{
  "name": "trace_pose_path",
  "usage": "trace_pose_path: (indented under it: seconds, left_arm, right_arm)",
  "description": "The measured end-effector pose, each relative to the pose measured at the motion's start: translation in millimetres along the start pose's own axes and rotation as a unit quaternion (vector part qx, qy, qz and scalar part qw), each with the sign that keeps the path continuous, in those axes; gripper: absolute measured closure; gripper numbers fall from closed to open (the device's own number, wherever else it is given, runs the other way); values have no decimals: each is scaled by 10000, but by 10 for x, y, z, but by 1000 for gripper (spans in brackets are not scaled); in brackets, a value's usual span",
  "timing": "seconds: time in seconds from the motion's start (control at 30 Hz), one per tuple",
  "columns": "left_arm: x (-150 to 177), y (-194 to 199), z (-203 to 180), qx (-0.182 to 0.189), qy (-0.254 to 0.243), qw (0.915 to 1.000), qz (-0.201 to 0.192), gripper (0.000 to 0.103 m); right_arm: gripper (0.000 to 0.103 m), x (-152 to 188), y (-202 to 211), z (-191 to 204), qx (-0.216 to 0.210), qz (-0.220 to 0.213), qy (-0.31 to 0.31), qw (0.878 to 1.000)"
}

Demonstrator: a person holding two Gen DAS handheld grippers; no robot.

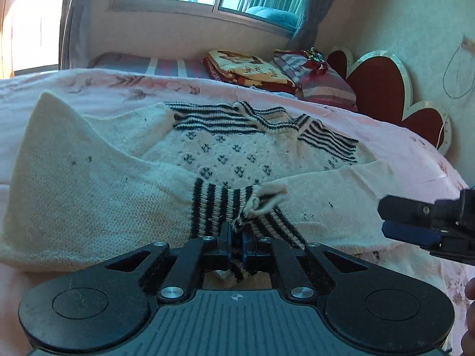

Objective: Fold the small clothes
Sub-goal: 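Carry the sleeve across the sweater body and open the left gripper, then grasp the sweater's side edge with the left gripper while the right gripper pins the cuff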

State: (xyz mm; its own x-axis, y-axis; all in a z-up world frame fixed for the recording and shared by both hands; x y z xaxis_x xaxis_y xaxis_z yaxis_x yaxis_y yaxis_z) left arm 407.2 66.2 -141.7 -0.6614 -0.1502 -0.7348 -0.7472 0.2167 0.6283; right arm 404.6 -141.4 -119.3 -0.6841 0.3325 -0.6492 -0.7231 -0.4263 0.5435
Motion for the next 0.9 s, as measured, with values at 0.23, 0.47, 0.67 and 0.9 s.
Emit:
trace_pose_path:
  seconds: [0.23,0.47,0.67,0.9]
  left_arm:
    - [100,663,320,-208,252,9982,-502,98]
    - [327,857,1029,-1116,713,9901,-456,98]
    - [285,699,1082,-1138,706,9904,-336,98]
    - [259,509,927,-1167,412,9919,-273,98]
  right_arm:
    - [52,76,-371,239,-726,469,-550,9947]
    - [53,278,-690,327,-674,842,-802,9909]
    - [93,228,-688,340,-277,630,-341,9970]
    - [94,-168,-238,157,168,-186,102,9996]
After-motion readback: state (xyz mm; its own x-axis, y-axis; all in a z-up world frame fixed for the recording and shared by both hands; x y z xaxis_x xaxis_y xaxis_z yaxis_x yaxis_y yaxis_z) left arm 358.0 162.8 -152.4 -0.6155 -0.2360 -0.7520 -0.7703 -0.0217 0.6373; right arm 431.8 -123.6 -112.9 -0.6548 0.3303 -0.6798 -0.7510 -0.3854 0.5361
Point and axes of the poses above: each gripper's, at about its wrist camera, not at the fingertips, and y roughly against the way its jaws point, z to its left, x to its underside, the point moved 6 cm from there along -y, roughly the way its jaws point, and after that the axes turned 2 degrees about y, right-handed, at the moved point
